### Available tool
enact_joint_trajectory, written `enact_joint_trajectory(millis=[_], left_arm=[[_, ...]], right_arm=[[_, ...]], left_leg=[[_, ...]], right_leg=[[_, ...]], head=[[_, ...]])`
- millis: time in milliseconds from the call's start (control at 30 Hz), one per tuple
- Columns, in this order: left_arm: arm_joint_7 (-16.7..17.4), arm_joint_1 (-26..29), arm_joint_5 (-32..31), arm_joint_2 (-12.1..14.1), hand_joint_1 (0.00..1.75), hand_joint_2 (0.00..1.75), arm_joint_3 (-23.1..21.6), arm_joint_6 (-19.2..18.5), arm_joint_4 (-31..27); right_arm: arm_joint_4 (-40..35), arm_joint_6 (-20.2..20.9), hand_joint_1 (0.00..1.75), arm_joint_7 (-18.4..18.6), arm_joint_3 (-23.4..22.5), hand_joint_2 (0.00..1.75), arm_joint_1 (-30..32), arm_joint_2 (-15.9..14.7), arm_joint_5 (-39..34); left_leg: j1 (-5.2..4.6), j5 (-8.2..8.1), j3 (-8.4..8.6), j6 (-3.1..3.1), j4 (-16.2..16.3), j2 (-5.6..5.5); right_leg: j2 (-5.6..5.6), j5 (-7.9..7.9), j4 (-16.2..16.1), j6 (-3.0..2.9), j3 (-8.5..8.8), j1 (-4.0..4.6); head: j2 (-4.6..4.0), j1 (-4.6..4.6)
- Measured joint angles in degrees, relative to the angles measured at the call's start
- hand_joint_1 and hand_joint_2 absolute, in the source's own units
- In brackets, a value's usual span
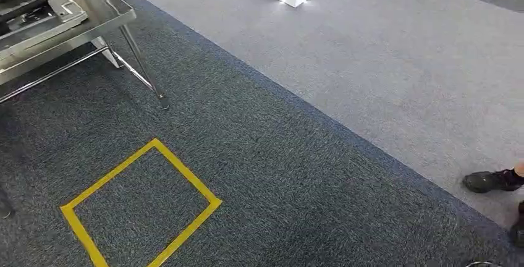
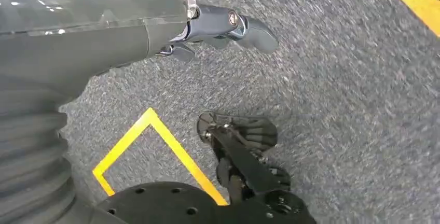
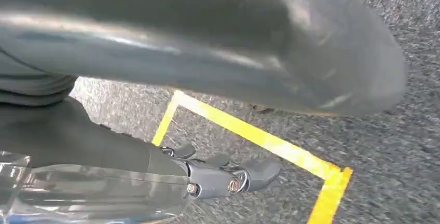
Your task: Take the parts from the cabinet and place them on the table.
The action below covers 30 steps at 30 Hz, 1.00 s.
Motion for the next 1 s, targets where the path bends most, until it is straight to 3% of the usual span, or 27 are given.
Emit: enact_joint_trajectory(millis=[33, 67, 100, 167, 233, 267, 300, 333, 400, 433, 467, 500, 533, 567, 600, 733, 767, 800, 833, 900, 933, 967, 1000], left_arm=[[0.0, -0.1, 0.0, 0.0, 0.0, 1.75, 0.1, 0.0, 0.0], [0.0, -0.1, 0.0, 0.0, 0.0, 1.75, 0.2, 0.0, 0.0], [0.0, -0.2, 0.0, 0.3, 0.0, 1.75, 0.2, 0.0, 0.0], [0.0, -0.3, 0.0, 0.3, 0.0, 1.75, 0.2, 0.0, 0.0], [0.0, -0.6, 0.0, 0.3, 0.0, 1.75, 0.2, 0.0, 0.0], [0.0, -0.7, 0.0, 0.3, 0.0, 1.75, 0.2, 0.0, 0.0], [0.0, -0.7, 0.0, 0.3, 0.0, 1.75, 0.2, 0.0, 0.0], [0.0, -0.7, 0.0, 0.3, 0.0, 1.75, 0.2, -0.1, 0.0], [0.0, -0.4, 0.0, 0.3, 0.0, 1.75, 0.2, -0.2, 0.0], [0.0, -0.3, 0.1, 0.3, 0.0, 1.75, 0.2, -0.3, 0.0], [0.0, -0.3, 0.2, 0.3, 0.0, 1.75, 0.2, -0.4, 0.0], [0.0, -0.4, 0.2, 0.3, 0.0, 1.75, 0.2, -0.5, 0.0], [-0.1, -0.5, 0.2, 0.3, 0.0, 1.75, 0.2, -0.5, 0.0], [-0.1, -0.5, 0.2, 0.3, 0.0, 1.75, 0.2, -0.6, 0.0], [-0.2, -0.5, 0.1, 0.3, 0.0, 1.75, 0.2, -0.7, 0.0], [-0.3, -0.7, -0.2, 0.3, 0.0, 1.75, 0.2, -0.7, 0.0], [-0.4, -0.7, -0.2, 0.4, 0.0, 1.75, 0.2, -0.7, 0.0], [-0.5, -0.8, -0.2, 0.4, 0.0, 1.75, 0.2, -0.7, 0.0], [-0.4, -0.7, -0.3, 0.4, 0.0, 1.75, 0.2, -0.9, 0.0], [-0.4, -0.5, -0.4, 0.5, 0.0, 1.75, 0.2, -0.9, 0.0], [-0.4, -0.3, -0.5, 0.5, 0.0, 1.75, 0.2, -0.9, 0.0], [-0.4, -0.2, -0.5, 0.5, 0.0, 1.75, 0.2, -1.0, 0.0], [-0.4, -0.2, -0.6, 0.6, 0.0, 1.75, 0.2, -1.0, 0.0]], right_arm=[[0.0, 0.0, 0.0, 0.0, 0.0, 0.0, 0.0, 0.0, 0.0], [0.0, 0.0, 0.0, 0.0, 0.0, 0.0, -0.1, 0.0, 0.0], [0.0, 0.0, 0.0, 0.0, 0.0, 0.0, -0.2, 0.1, 0.0], [0.0, 0.0, 0.0, 0.1, 0.1, 0.0, -0.3, 0.0, 0.0], [0.0, 0.0, 0.0, 0.1, 0.1, 0.0, -0.1, 0.0, 0.0], [0.0, 0.0, 0.0, 0.1, 0.1, 0.0, -0.1, -0.1, 0.0], [0.0, 0.0, 0.0, 0.1, 0.1, 0.0, -0.1, -0.1, 0.0], [0.0, 0.0, 0.0, 0.1, 0.1, 0.0, -0.2, -0.1, 0.0], [0.0, 0.2, 0.0, 0.1, 0.1, 0.0, -0.4, -0.1, 0.1], [0.0, 0.3, 0.0, 0.2, 0.1, 0.0, -0.3, -0.1, 0.1], [0.0, 0.3, 0.0, 0.2, 0.1, 0.0, -0.3, -0.1, 0.1], [0.0, 0.3, 0.0, 0.2, 0.1, 0.0, -0.2, -0.1, 0.1], [0.0, 0.4, 0.0, 0.2, 0.1, 0.0, -0.2, -0.2, 0.1], [0.0, 0.3, 0.0, 0.2, 0.1, 0.0, -0.2, -0.2, 0.0], [0.0, 0.3, 0.0, 0.2, 0.1, 0.0, -0.3, -0.2, 0.0], [0.0, 0.3, 0.0, 0.3, 0.1, 0.0, -0.3, -0.2, -0.2], [0.0, 0.1, 0.0, 0.3, 0.1, 0.0, -0.3, -0.2, -0.3], [0.0, 0.0, 0.0, 0.4, 0.1, 0.0, -0.3, -0.1, -0.5], [0.0, -0.1, 0.0, 0.5, 0.1, 0.0, -0.4, -0.2, -0.7], [0.0, -0.2, 0.0, 0.9, 0.1, 0.0, -0.5, -0.1, -0.8], [0.0, -0.2, 0.0, 1.0, 0.1, 0.0, -0.5, -0.2, -0.9], [0.0, -0.2, 0.0, 1.0, 0.1, 0.0, -0.4, -0.2, -1.0], [0.0, -0.2, 0.0, 1.1, 0.1, 0.0, -0.3, -0.2, -1.0]], left_leg=[[-0.01, 3.09, 2.4, 0.36, -5.4, -0.47], [-0.01, 5.86, 4.98, 0.83, -11.2, -2.37], [-0.17, 5.51, 5.79, 1.13, -13.6, -4.78], [-0.43, 5.68, 5.57, 1.26, -13.7, -3.49], [-0.63, 6.03, 5.97, 2.05, -14.0, -2.73], [0.17, 6.8, 6.15, 2.59, -15.1, -1.85], [-0.12, 7.04, 6.35, 3.03, -15.5, -1.44], [-0.23, 7.16, 6.25, 3.24, -15.5, -0.68], [-0.53, 7.1, 5.97, 3.33, -15.4, 0.68], [-0.66, 7.05, 5.9, 3.37, -15.3, 1.5], [-0.71, 7.0, 5.91, 3.39, -15.3, 2.12], [-0.74, 6.89, 5.93, 3.3, -15.2, 2.63], [-0.74, 6.72, 6.05, 3.17, -15.1, 3.21], [-0.74, 6.47, 6.27, 2.98, -14.9, 3.72], [-0.95, 6.18, 6.35, 2.68, -14.7, 4.2], [-1.16, 5.78, 6.89, 1.55, -14.7, 5.76], [-1.2, 5.44, 6.97, 1.15, -14.6, 5.96], [-0.85, 4.27, 6.6, 0.72, -13.3, 3.53], [-0.68, 1.93, 5.19, 0.48, -10.0, 1.57], [-0.4, -2.63, 0.91, 0.09, -0.6, 0.22], [-0.37, -3.78, -1.05, -0.01, 3.4, 0.07], [-0.29, -3.33, -1.6, -0.02, 4.3, 0.05], [-0.17, -1.22, -0.66, -0.01, 1.9, 0.03]], right_leg=[[0.75, 0.02, 0.0, 0.03, 0.18, 0.07], [1.38, 0.07, 0.0, 0.13, 0.26, 0.06], [1.82, 0.11, 0.1, 0.42, 0.09, 0.23], [2.87, 0.34, 0.1, 1.26, -0.27, -0.04], [3.76, 0.68, -0.5, 2.22, -0.31, -0.16], [3.28, 0.51, 0.3, 2.35, -0.3, -0.24], [0.29, -0.89, 1.8, 2.39, -1.13, 0.13], [-1.49, -3.57, 5.5, 2.53, -3.08, 0.17], [-2.64, -7.86, 14.8, 2.86, -7.55, 0.0], [-2.85, -8.45, 17.8, 2.99, -9.0, -0.08], [-2.98, -7.61, 17.5, 3.06, -8.79, -0.08], [-3.11, -5.83, 15.0, 3.04, -7.37, -0.06], [-3.52, -3.26, 9.9, 2.89, -4.55, -0.01], [-4.8, -0.79, 3.5, 2.55, -0.94, 0.14], [-7.52, -0.79, -0.4, 1.84, 0.87, 0.56], [-5.13, -0.39, -0.4, 0.88, 0.61, 0.94], [-4.5, -0.03, -1.0, 0.46, 0.99, 0.45], [-4.12, 0.15, -1.2, 0.22, 1.01, 0.25], [-3.7, 0.29, -1.2, -0.07, 0.86, 0.17], [-2.5, 0.44, -1.2, -0.31, 0.52, 0.23], [-1.75, 0.49, -1.1, -0.32, 0.39, 0.24], [-1.02, 0.56, -1.1, -0.22, 0.36, 0.24], [-0.32, 0.63, -1.1, -0.12, 0.39, 0.23]], head=[[0.0, -0.02], [0.0, 0.0], [0.0, 0.0], [0.0, -0.02], [0.0, 0.0], [0.0, -0.02], [0.0, 0.02], [0.0, 0.0], [0.0, 0.0], [0.0, 0.0], [0.0, 0.0], [0.0, 0.0], [0.0, 0.0], [0.0, 0.0], [0.0, 0.0], [0.0, 0.0], [0.0, 0.0], [0.0, 0.0], [0.0, -0.02], [0.0, -0.02], [0.0, -0.02], [0.0, -0.02], [0.0, -0.02]])
